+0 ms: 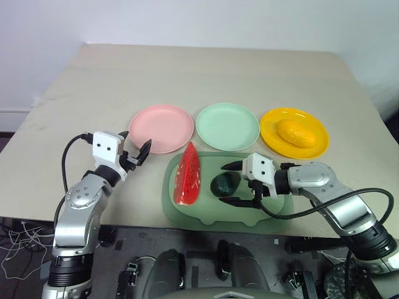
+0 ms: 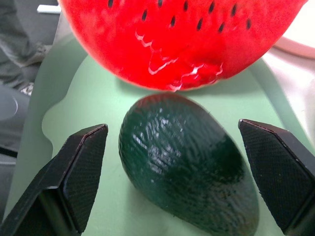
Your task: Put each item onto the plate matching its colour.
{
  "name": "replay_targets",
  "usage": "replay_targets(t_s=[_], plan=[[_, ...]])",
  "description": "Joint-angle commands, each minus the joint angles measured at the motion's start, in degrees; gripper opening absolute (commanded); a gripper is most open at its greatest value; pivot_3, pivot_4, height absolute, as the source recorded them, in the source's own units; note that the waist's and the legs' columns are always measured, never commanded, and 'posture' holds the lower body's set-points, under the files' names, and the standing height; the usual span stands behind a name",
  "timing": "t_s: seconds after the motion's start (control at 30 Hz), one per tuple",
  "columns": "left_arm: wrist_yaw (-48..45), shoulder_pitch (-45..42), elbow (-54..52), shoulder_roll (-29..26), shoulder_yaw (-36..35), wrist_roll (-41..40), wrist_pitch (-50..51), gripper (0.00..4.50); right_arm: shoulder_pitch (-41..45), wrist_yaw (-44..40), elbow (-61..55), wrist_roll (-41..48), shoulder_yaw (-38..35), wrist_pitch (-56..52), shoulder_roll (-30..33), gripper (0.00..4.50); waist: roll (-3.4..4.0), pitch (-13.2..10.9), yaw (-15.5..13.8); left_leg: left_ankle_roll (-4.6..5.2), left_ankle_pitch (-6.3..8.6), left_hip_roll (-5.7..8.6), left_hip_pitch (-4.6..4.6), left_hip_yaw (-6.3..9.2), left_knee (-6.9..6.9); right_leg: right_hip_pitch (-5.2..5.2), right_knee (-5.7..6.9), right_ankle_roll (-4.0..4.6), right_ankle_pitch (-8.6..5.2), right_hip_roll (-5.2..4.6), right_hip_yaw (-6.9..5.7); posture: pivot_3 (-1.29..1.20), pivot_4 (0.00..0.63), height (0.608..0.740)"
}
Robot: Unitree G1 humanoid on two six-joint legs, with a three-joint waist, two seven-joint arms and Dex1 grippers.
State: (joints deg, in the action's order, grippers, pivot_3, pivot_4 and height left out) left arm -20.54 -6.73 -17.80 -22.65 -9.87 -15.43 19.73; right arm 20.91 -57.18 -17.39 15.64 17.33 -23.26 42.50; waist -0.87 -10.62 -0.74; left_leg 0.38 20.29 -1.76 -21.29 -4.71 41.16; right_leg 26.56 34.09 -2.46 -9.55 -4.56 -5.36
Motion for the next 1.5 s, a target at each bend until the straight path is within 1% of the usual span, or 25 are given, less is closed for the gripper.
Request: replay_targets(t_s=[0.03,0.27,0.47,0.57,0.63,0.7,1.0,1.17,1.23,1.3,1.37,1.5], plan=[[0.3,-0.4,-2.4,-0.3,-0.4,0.2,-0.5,3.71,1.7,-1.0,0.9,-1.6,0.4,1.7,-1.0,4.49,0.00,0.0,0.0,0.00,0.00,0.00,0.00,0.00,0.00,0.00,0.00,0.00,0.00,0.00,0.00,0.00,0.150,0.740],[0.7,-0.3,-2.4,-0.2,-0.4,0.3,-0.7,3.71,2.1,-2.1,4.3,-4.3,0.4,4.0,-2.1,4.49,0.01,0.0,0.0,0.00,0.00,0.01,0.01,0.00,0.00,-0.01,0.01,0.00,0.00,0.00,0.00,0.00,0.150,0.740],[1.0,-0.2,-2.4,-0.1,-0.3,0.3,-0.8,3.71,2.1,-2.7,5.2,-4.6,-0.5,4.4,-2.7,4.49,0.01,0.0,0.0,-0.01,0.00,0.01,0.01,0.00,0.00,0.00,0.01,0.00,0.00,0.00,0.00,0.00,0.150,0.740],[1.1,-0.4,-2.3,0.0,-0.3,0.3,-0.9,3.71,2.1,-2.8,5.6,-4.8,-0.7,4.6,-2.8,3.90,0.01,0.0,0.0,-0.01,0.00,0.01,0.01,0.00,0.00,-0.01,0.02,0.00,0.00,0.00,0.00,0.00,0.150,0.740],[1.1,-0.4,-2.3,0.1,-0.3,0.3,-0.9,3.71,2.1,-2.7,5.7,-4.8,-0.9,4.7,-3.1,3.35,0.00,0.0,0.0,-0.01,0.00,0.01,0.01,0.00,0.00,-0.01,0.02,0.00,0.00,0.00,0.00,0.00,0.150,0.740],[1.2,-0.2,-2.5,0.1,-0.3,0.3,-1.0,3.71,2.1,-2.6,5.7,-4.8,-1.0,4.7,-3.4,2.92,0.00,0.0,0.0,-0.01,0.00,0.01,0.01,0.00,0.00,-0.01,0.02,0.00,0.00,0.00,0.00,0.00,0.150,0.740],[1.6,-0.2,-2.6,0.3,-0.2,0.4,-1.2,3.71,3.4,-1.7,7.5,-4.2,-3.0,4.5,-4.9,2.92,0.00,0.0,0.0,-0.01,-0.01,0.01,0.01,0.00,0.00,-0.01,0.02,0.00,0.00,0.00,0.00,0.00,0.150,0.740],[1.7,-0.1,-2.8,0.4,-0.2,0.5,-1.3,3.71,5.6,-0.4,9.0,-2.1,-6.7,2.8,-6.5,2.92,0.01,0.0,0.0,-0.01,-0.01,0.01,0.01,-0.01,0.00,-0.01,0.02,0.00,0.01,0.00,0.00,0.00,0.150,0.740],[1.8,0.0,-2.9,0.4,-0.3,0.5,-1.2,3.71,8.8,0.9,11.4,-0.8,-9.4,1.3,-7.2,2.92,0.01,0.0,0.0,-0.01,-0.01,0.01,0.02,-0.01,0.00,-0.01,0.03,0.00,0.01,0.00,0.00,0.00,0.150,0.740],[1.8,0.0,-2.9,0.3,-0.3,0.5,-1.2,3.71,12.7,2.3,15.3,-0.8,-11.0,1.1,-8.1,2.92,0.01,0.0,0.0,-0.02,-0.01,0.01,0.02,-0.03,0.01,-0.01,0.03,0.01,0.02,-0.01,0.00,0.00,0.150,0.740],[1.8,0.0,-2.9,0.3,-0.3,0.4,-1.1,3.71,16.5,3.5,20.3,-2.4,-11.0,2.1,-8.8,2.92,0.02,0.0,0.1,-0.02,-0.01,0.02,0.02,-0.03,0.01,0.00,0.04,0.01,0.02,0.00,0.00,0.00,0.150,0.740],[1.9,-0.1,-3.0,0.5,-0.1,0.5,-1.1,3.71,25.0,7.3,36.9,-9.0,-8.5,8.1,-11.1,2.92,0.03,0.0,0.2,-0.02,-0.01,0.06,0.04,-0.08,0.00,-0.01,0.05,0.02,0.02,0.01,0.00,0.00,0.150,0.740]])
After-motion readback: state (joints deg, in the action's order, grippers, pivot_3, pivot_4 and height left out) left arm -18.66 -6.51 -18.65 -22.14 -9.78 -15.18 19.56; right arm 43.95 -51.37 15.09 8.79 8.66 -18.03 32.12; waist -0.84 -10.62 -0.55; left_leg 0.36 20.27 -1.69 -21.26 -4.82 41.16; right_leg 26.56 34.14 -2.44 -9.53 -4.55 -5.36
